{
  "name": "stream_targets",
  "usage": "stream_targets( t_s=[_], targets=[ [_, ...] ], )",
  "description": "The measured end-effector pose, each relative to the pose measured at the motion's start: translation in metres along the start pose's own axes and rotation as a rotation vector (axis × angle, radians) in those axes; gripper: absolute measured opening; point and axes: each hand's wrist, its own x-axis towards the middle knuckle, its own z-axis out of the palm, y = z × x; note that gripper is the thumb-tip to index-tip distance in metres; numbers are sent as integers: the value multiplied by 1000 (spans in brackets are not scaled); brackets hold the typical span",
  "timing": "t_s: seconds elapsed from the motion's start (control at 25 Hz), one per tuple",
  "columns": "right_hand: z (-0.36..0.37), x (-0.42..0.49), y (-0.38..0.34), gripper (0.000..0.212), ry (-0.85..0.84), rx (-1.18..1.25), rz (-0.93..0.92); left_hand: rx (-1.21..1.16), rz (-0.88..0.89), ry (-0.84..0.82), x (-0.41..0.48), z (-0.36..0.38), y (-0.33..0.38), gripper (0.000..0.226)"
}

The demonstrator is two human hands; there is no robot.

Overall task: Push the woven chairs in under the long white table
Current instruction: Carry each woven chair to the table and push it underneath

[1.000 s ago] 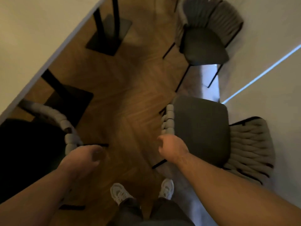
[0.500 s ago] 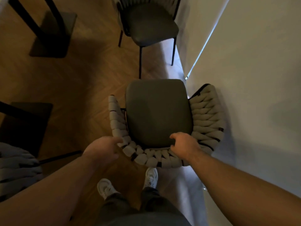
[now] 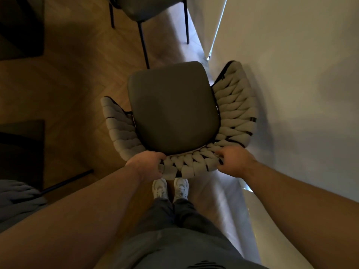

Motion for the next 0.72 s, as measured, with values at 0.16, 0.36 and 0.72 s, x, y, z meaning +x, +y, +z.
stream_targets(
  t_s=[0.16, 0.36, 0.72],
  targets=[
    [4, -2, -4, 25, 43, -92, -48, 7, 10, -104, 14, 7, 1, 76],
    [11, 15, 1, 34, -31, -317, -100, 115, 35, -160, 37, 28, 16, 76],
    [-11, 54, 29, 47, -141, -541, -302, 128, -34, -123, 46, 38, 33, 48]
  ],
)
